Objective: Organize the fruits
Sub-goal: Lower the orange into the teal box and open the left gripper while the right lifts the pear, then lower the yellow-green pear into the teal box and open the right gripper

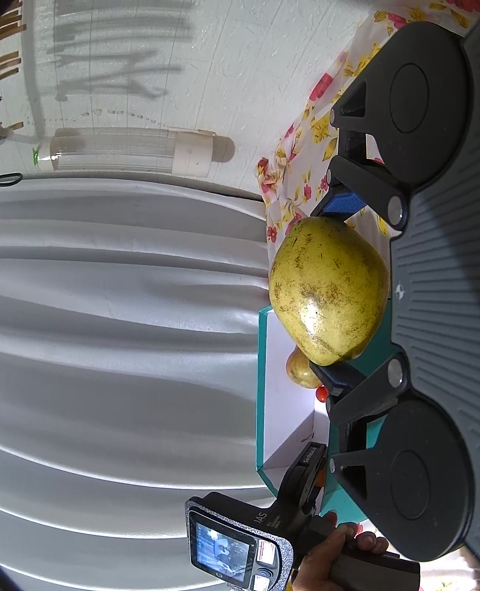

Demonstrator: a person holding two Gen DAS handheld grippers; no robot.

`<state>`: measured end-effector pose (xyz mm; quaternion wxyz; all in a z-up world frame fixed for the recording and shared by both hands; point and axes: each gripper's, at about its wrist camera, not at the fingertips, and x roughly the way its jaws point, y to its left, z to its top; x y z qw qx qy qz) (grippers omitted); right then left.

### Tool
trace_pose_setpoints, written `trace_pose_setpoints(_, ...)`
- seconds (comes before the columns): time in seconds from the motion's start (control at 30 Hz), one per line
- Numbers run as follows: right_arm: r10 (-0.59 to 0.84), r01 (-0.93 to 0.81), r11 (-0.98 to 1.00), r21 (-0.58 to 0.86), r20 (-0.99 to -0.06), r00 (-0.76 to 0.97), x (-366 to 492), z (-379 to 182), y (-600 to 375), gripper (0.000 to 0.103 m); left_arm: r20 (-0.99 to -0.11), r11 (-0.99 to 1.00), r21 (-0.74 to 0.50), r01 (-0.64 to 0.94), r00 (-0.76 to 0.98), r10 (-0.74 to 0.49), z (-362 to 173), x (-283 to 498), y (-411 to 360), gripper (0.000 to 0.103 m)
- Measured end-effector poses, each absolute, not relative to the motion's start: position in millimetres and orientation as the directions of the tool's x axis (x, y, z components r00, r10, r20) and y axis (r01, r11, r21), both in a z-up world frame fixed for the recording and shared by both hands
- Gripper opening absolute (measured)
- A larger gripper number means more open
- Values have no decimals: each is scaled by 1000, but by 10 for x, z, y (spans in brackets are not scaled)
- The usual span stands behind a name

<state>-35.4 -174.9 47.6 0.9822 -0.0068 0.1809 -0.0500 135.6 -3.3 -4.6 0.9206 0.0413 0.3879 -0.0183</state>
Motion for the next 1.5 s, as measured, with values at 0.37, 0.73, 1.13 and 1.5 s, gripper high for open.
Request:
trace_pose_setpoints(0.37, -103, 96, 995, -37, -347, 932, -275, 475, -1725, 77, -682, 996, 22, 90, 730, -50, 7, 1308, -15, 83)
trace_pose_setpoints(0.73, -69, 52, 997, -61, -333, 940, 90, 468, -1643, 77, -575, 997, 13, -80, 815, 73, 477, 708, 330, 101)
trace_pose_setpoints(1.13, -8, -34, 995, -96, -410, 912, 762, 123, -1380, 77, -618, 992, -4, -126, 780, 97, 524, 471, 501, 102)
trace_pose_setpoints(1.5, 39, -59, 998, -24, -503, 863, 989, -92, -1366, 78, -672, 993, 7, -116, 735, 90, 413, 460, 471, 102)
